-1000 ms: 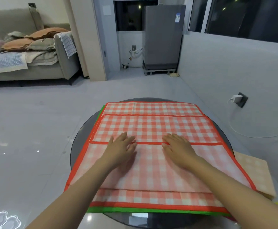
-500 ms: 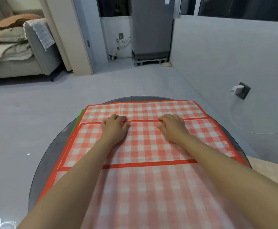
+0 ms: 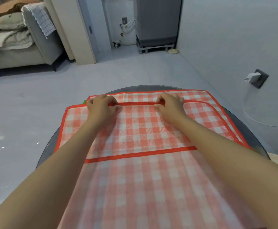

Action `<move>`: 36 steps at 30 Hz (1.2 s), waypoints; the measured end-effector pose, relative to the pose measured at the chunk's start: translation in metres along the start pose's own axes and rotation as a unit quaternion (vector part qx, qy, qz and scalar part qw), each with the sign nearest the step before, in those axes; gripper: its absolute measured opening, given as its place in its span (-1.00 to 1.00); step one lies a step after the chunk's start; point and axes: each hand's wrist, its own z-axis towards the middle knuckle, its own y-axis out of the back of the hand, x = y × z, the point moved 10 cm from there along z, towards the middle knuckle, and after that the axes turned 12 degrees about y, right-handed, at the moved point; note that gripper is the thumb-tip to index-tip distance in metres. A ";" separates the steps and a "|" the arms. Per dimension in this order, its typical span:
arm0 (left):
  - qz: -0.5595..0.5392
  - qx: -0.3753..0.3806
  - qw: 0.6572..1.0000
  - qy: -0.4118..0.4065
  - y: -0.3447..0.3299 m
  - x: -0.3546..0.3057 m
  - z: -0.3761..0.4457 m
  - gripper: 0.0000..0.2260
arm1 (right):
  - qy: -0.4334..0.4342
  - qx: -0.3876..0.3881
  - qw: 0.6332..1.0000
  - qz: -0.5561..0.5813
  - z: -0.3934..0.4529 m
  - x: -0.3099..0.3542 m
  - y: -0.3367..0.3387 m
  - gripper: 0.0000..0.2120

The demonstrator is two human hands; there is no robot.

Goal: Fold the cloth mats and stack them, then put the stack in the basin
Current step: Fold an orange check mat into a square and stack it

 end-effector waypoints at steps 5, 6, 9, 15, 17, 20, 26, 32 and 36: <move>-0.022 0.000 1.000 -0.014 0.040 -0.012 -0.012 -0.84 | 0.066 -0.016 0.998 -0.008 -0.004 0.031 0.043 -0.93; -0.020 0.003 1.000 -0.011 0.048 -0.013 -0.016 -0.84 | 0.076 -0.017 0.997 -0.014 -0.007 0.038 0.055 -0.93; -0.017 -0.001 0.999 -0.031 0.078 -0.024 -0.034 -0.87 | 0.101 0.007 0.995 0.006 -0.024 0.064 0.084 -0.95; -0.035 0.074 0.996 -0.020 0.131 -0.033 -0.095 -0.89 | 0.154 0.032 0.988 0.000 -0.078 0.115 0.129 -0.94; -0.027 0.088 0.996 -0.016 0.140 -0.031 -0.117 -0.89 | 0.168 0.033 0.985 -0.006 -0.100 0.127 0.137 -0.94; -0.032 0.114 0.993 -0.015 0.146 -0.025 -0.150 -0.90 | 0.202 0.037 0.978 -0.040 -0.132 0.142 0.144 -0.95; -0.014 0.184 0.982 -0.025 0.128 -0.006 -0.212 -0.91 | 0.225 0.108 0.967 -0.048 -0.193 0.140 0.124 -0.92; 0.034 0.246 0.968 -0.021 0.093 0.015 -0.245 -0.98 | 0.197 0.194 0.960 -0.050 -0.231 0.122 0.087 -0.85; 0.058 0.271 0.961 -0.023 0.077 0.021 -0.252 -0.97 | 0.181 0.232 0.954 -0.064 -0.244 0.113 0.070 -0.82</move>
